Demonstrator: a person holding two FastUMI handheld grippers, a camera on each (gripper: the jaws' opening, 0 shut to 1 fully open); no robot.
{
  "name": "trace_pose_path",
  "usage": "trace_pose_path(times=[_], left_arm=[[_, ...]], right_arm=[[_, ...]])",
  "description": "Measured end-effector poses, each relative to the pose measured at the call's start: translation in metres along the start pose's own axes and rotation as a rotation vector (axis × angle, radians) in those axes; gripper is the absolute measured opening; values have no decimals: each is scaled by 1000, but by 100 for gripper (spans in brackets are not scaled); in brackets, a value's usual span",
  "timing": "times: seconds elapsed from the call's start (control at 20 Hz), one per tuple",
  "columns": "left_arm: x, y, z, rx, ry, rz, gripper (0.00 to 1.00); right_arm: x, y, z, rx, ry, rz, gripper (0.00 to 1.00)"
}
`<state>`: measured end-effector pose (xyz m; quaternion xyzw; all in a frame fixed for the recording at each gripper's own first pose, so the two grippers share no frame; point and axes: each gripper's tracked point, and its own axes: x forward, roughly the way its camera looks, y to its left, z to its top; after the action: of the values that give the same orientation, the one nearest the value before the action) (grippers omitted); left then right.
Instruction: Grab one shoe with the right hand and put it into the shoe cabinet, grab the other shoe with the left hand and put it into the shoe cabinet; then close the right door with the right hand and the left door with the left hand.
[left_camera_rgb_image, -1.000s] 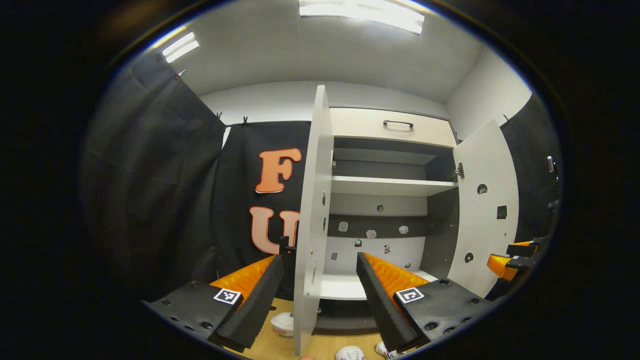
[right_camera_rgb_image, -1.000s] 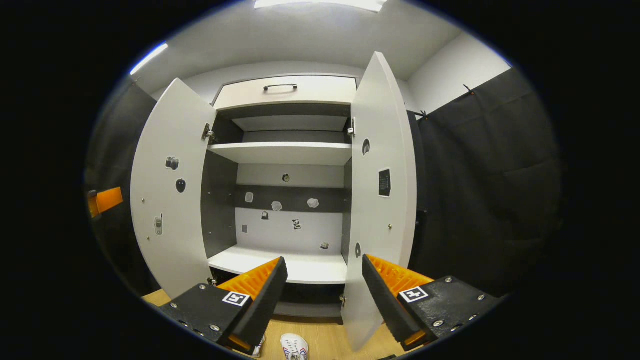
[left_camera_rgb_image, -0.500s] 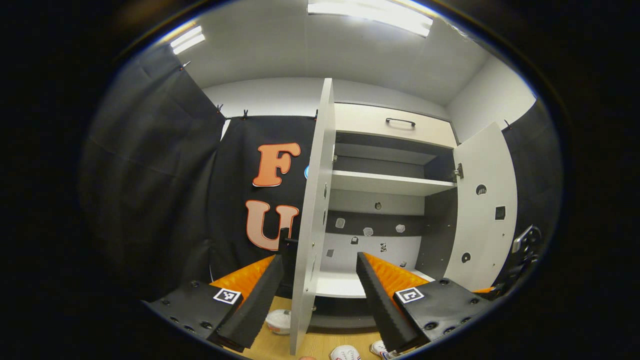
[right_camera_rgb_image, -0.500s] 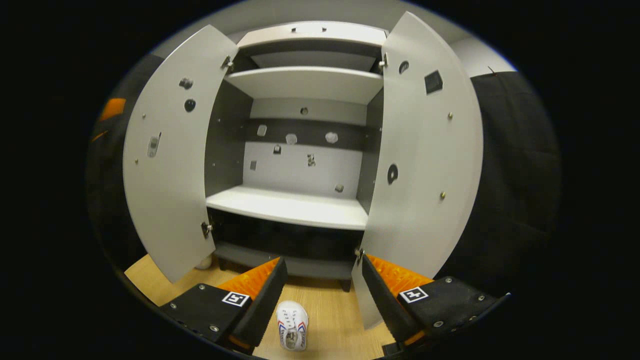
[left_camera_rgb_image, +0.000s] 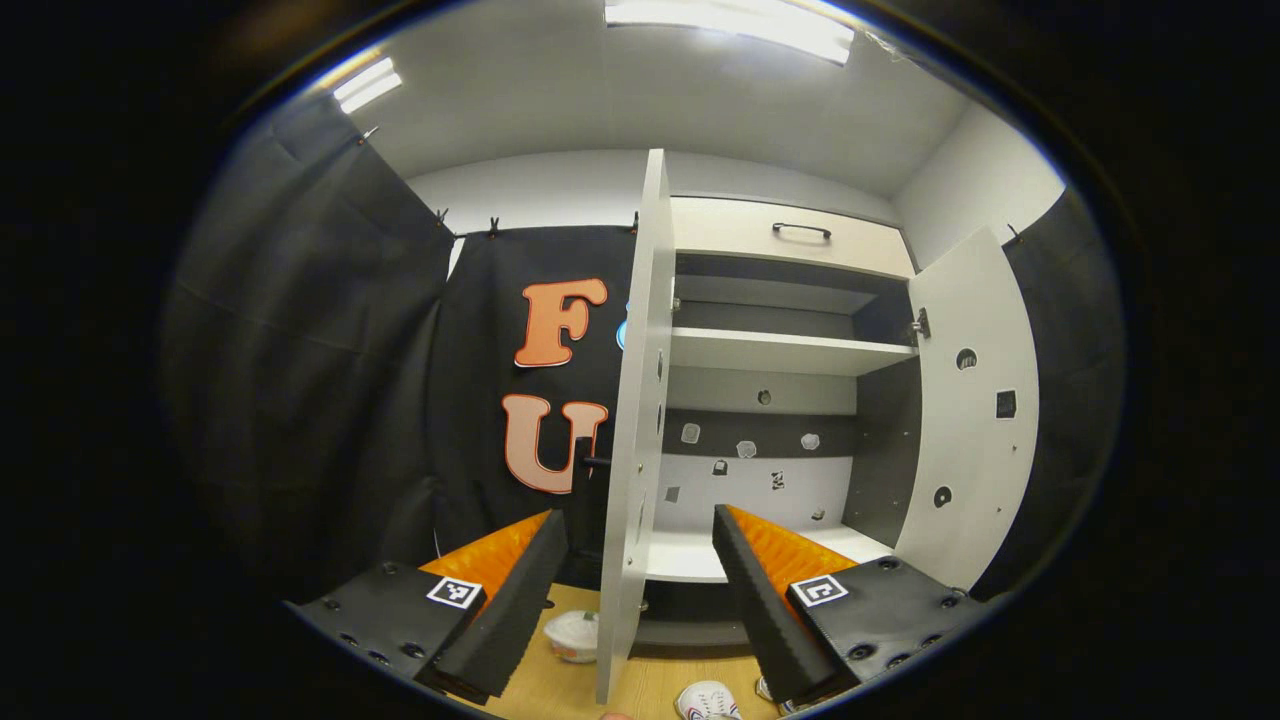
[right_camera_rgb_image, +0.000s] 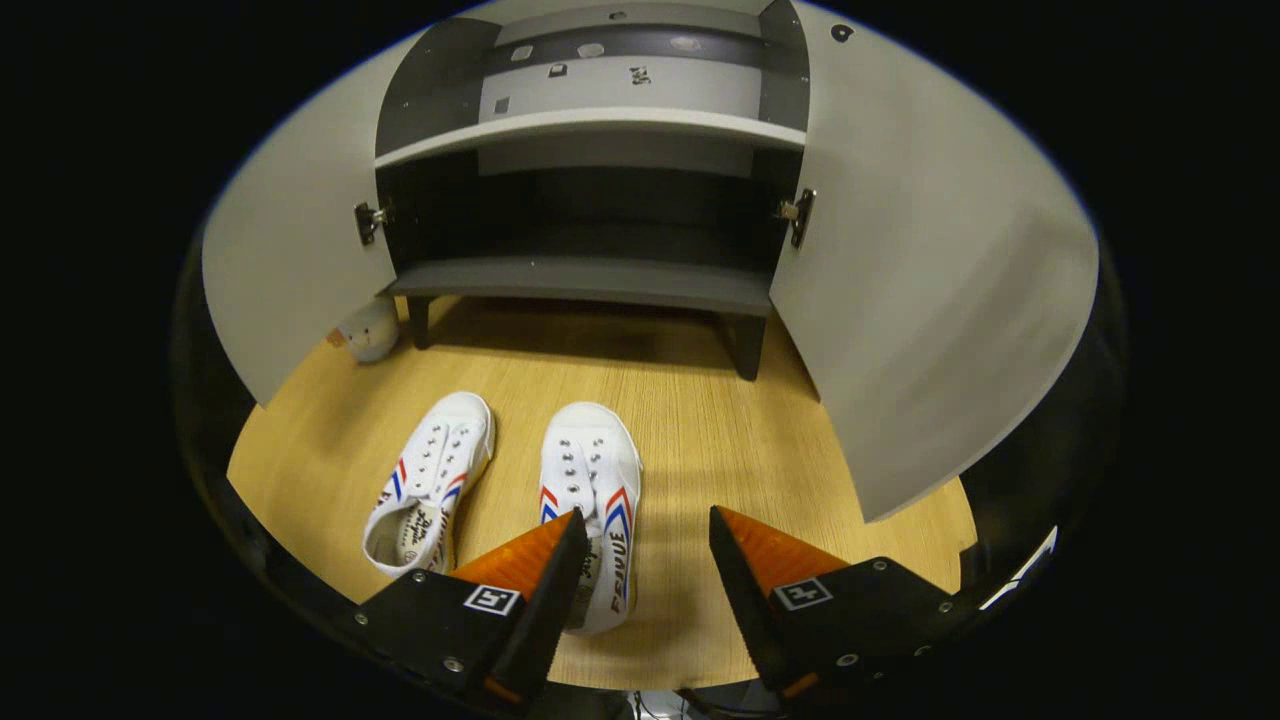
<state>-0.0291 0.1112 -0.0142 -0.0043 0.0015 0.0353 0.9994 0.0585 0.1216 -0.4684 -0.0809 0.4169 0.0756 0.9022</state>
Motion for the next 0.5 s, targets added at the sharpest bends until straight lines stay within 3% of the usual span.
trace_pose_path(times=[0.3,0.5], left_arm=[[-5,13,-5,9,11,28,96],[-6,20,-10,8,22,41,94]], right_arm=[[35,8,-28,8,111,37,69],[54,17,-36,20,161,74,53]])
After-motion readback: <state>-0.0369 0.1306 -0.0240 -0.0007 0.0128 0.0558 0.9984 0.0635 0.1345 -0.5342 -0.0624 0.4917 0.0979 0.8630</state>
